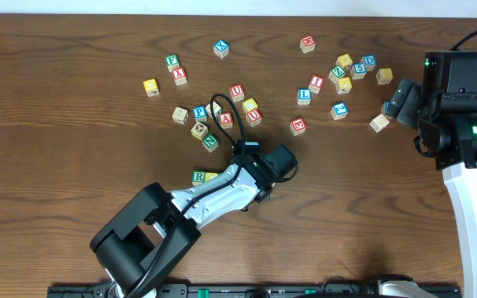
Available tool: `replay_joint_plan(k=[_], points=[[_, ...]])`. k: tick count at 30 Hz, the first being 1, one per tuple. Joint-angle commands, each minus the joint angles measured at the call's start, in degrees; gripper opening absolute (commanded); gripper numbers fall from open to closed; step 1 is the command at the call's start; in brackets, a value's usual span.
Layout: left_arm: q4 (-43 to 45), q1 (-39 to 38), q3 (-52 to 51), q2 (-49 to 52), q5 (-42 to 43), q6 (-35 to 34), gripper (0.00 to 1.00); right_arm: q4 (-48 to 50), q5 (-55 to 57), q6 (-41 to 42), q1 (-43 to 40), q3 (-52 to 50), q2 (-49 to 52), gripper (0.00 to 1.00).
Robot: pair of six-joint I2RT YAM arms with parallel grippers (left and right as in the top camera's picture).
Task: Spell out ROBOT
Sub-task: 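Open the left gripper and raise it off the yellow O block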
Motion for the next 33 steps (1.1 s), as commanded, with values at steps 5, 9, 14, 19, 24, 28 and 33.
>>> replay_joint_plan(k=[5,9,14,19,24,28,33], points=[[-0.26,0.26,-0.61,0.96,-0.52,-0.07,0.44,0.00,0.81,-0.50,-0.17,0.85,-0.13,0.99],[-0.26,0.26,-0.61,0.94,-0.52,-0.07,0.44,0.00,0.83,-0.50,-0.17,0.85,-0.13,0.99],[-0.31,0.26,-0.44,0.83,-0.50,-0.07,0.44,0.02,0.81,-0.48,-0.17,0.85,-0.13,0.99],[-0.28,0.26,-0.37,0.04,-0.52,-0.07,0.44,0.02,0.83,-0.50,-0.17,0.85,-0.13,0.99],[-0.31,0.24,-0.35,-0.70,-0.50,-0.07,0.44,0.02,0.83,-0.48,-0.17,0.85,-0.13,0.99],[-0.31,0.24,-0.33,-1.05,-0.52,0.00,0.44,0.02,0.81,-0.50,-0.17,0.85,-0.13,0.99],[-0.31,0.26,-0.33,-1.73,-0.50,0.37,0.44,0.00,0.81,-0.48,-0.17,0.85,-0.13,0.99]])
